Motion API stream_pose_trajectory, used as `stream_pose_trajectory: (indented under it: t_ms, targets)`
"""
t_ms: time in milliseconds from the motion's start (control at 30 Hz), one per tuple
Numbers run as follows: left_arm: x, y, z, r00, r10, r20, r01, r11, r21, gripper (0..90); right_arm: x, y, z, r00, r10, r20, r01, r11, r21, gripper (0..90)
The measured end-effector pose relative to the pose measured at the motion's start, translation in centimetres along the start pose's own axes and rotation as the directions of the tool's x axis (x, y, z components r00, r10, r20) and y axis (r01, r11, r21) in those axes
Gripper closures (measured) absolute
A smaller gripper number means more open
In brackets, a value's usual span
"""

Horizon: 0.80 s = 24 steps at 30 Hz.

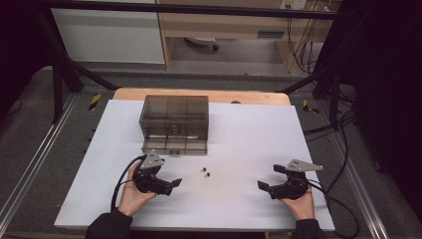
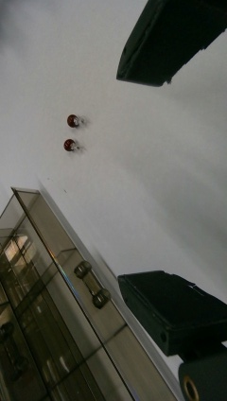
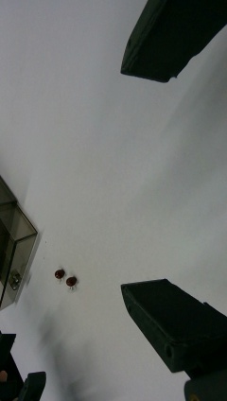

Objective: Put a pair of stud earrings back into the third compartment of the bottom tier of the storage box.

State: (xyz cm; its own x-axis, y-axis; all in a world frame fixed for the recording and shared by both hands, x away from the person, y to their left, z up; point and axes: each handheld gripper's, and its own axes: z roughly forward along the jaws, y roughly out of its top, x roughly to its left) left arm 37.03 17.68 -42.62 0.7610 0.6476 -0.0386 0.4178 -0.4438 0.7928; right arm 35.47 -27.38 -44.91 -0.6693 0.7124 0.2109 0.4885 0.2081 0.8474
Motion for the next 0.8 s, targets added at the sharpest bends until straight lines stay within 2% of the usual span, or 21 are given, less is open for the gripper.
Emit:
stream_pose_trajectory:
  t_ms: [100, 133, 200, 267, 400, 800]
  targets:
    - [-0.3, 0.5, 0.5, 1.0000, -0.003, 0.008, 0.003, 0.9999, 0.013, 3.7, 0.0, 0.0, 0.0, 1.0000, 0.000, 0.000, 0.000, 1.000, 0.000, 0.7]
    - [-0.3, 0.7, 0.8, 0.9999, 0.010, 0.005, -0.010, 0.9999, 0.006, 3.9, 0.0, 0.0, 0.0, 1.0000, 0.000, 0.000, 0.000, 1.000, 0.001, 0.7]
    - [-0.5, 0.9, 1.0, 0.9999, -0.009, 0.007, 0.009, 0.9998, 0.016, 5.4, 0.0, 0.0, 0.0, 1.0000, -0.001, 0.000, 0.001, 1.000, 0.000, 0.7]
    - [-0.5, 1.2, 1.5, 1.0000, 0.000, 0.000, 0.000, 0.9999, 0.013, 6.3, 0.0, 0.0, 0.0, 1.0000, -0.001, 0.001, 0.001, 1.000, 0.001, 0.7]
    - [-0.9, 1.6, 2.2, 1.0000, -0.009, -0.001, 0.009, 0.9993, 0.036, 8.7, 0.0, 0.0, 0.0, 1.0000, -0.002, 0.001, 0.002, 1.000, 0.000, 0.7]
    - [-2.1, 2.9, 4.8, 0.9992, 0.000, 0.039, -0.002, 0.9983, 0.058, 18.8, 0.0, 0.0, 0.0, 1.0000, -0.003, 0.001, 0.003, 1.000, 0.003, 0.7]
